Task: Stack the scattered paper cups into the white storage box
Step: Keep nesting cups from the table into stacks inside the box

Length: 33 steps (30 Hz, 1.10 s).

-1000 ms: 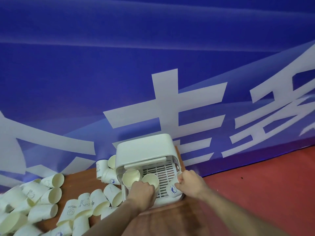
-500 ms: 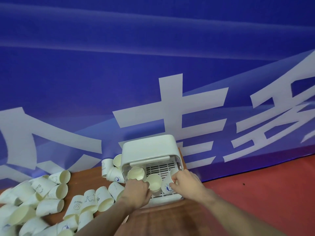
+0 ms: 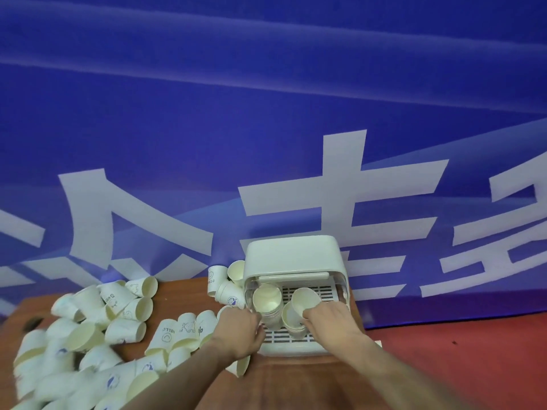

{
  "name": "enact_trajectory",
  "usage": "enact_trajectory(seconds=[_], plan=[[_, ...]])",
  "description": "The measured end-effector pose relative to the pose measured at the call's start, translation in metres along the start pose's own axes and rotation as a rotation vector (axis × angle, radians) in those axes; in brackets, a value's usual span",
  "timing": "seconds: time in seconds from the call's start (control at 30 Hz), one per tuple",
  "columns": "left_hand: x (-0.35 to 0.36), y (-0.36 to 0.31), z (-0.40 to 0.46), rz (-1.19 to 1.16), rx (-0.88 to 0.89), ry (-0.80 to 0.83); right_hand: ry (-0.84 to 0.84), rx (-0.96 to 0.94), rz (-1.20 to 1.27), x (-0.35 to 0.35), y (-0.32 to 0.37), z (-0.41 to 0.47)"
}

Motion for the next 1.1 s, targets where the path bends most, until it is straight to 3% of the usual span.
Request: enact_trajectory(seconds=[0.33, 0.47, 0.87, 1.1], plan=[[0.038, 0.034, -0.002, 0.081, -0.068, 0.130, 0.172, -0.046, -0.132, 0.030, -0.002, 0.031], [0.034, 0.037, -0.004, 0.072, -0.046, 0.086, 0.167, -0.043, -0.089, 0.034, 0.001, 0.034], [0.009, 0.044, -0.031, 0.070, -0.110, 0.136, 0.027, -0.120, -0.012, -0.010, 0.034, 0.025], [0.003, 0.087, -0.049, 0.057, -0.175, 0.114, -0.126, -0.227, -0.032, -0.031, 0.087, 0.038]])
Point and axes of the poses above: each hand's wrist, its own z-axis towards the middle knuckle, its own x-axis out of the palm, y = z × x, the point moved 8 cm from there along z, towards the middle knuckle, and after that the axes turned 13 degrees about -x, right-handed, at the moved point
